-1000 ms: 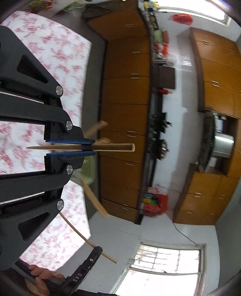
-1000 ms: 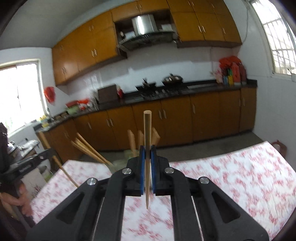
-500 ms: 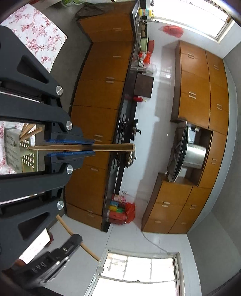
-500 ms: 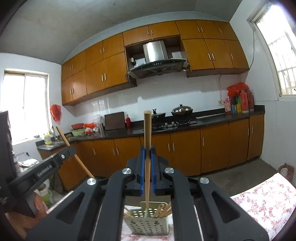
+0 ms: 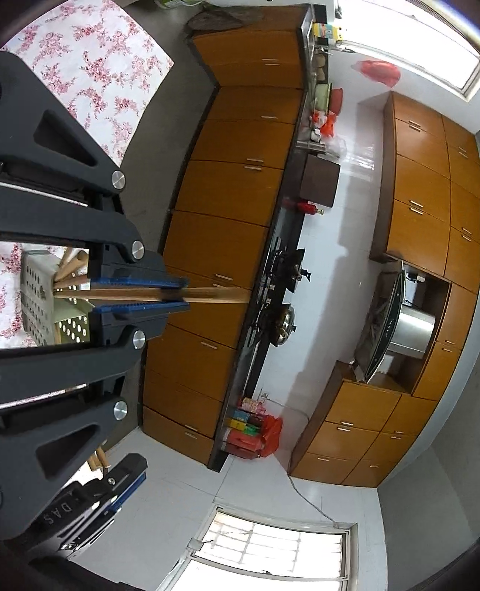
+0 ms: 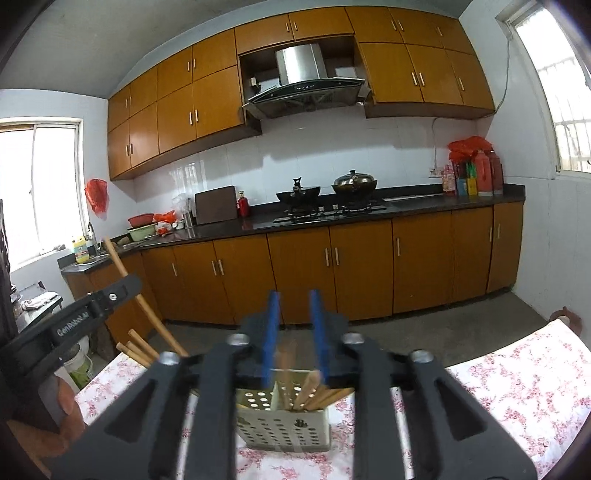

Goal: Organize utensils
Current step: 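Open the right gripper to release the chopstick into the holder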

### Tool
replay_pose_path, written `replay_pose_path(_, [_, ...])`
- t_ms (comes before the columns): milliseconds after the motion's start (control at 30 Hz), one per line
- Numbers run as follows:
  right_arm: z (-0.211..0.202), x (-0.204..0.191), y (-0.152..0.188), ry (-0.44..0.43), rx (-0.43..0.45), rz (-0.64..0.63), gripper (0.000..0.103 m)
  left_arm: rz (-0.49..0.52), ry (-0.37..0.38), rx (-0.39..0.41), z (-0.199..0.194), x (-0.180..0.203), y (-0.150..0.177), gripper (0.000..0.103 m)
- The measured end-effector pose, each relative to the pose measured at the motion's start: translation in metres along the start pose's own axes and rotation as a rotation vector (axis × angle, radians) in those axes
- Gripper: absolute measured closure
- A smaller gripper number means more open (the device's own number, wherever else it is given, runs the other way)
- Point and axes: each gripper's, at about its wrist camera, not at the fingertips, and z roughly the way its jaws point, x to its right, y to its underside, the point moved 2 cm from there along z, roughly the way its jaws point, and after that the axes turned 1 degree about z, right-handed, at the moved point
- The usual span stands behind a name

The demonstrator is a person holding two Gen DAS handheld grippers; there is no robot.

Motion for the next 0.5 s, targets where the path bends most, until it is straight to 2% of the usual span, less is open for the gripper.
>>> replay_pose_path(67, [-0.007, 0.004, -0.001, 0.004, -0.001, 0.008, 0.071, -0.005, -0.003, -0.005, -0.008, -0.004, -0.001, 0.083])
replay_pose_path(100, [-0.010, 0.005, -0.001, 0.006, -0.002, 0.009, 0.067, -0.007, -0.003, -0.007, -0.008, -0.005, -0.003, 0.072])
replay_pose_path(133, [-0.014, 0.006, 0.000, 0.009, -0.003, 0.009, 0.063, -0.004, -0.004, -0.006, -0.015, -0.006, -0.003, 0.066])
replay_pose_path(267, [-0.038, 0.011, 0.006, 0.018, -0.008, 0.001, 0.048, 0.029, -0.013, -0.017, -0.033, -0.012, -0.001, 0.064])
replay_pose_path(367, [-0.057, 0.015, 0.019, 0.028, -0.019, -0.002, 0.038, 0.063, -0.021, -0.034, -0.048, -0.018, 0.007, 0.058])
replay_pose_path(500, [-0.079, 0.024, 0.039, 0.057, -0.043, -0.002, 0.021, 0.102, -0.046, -0.063, -0.068, -0.030, 0.030, 0.040])
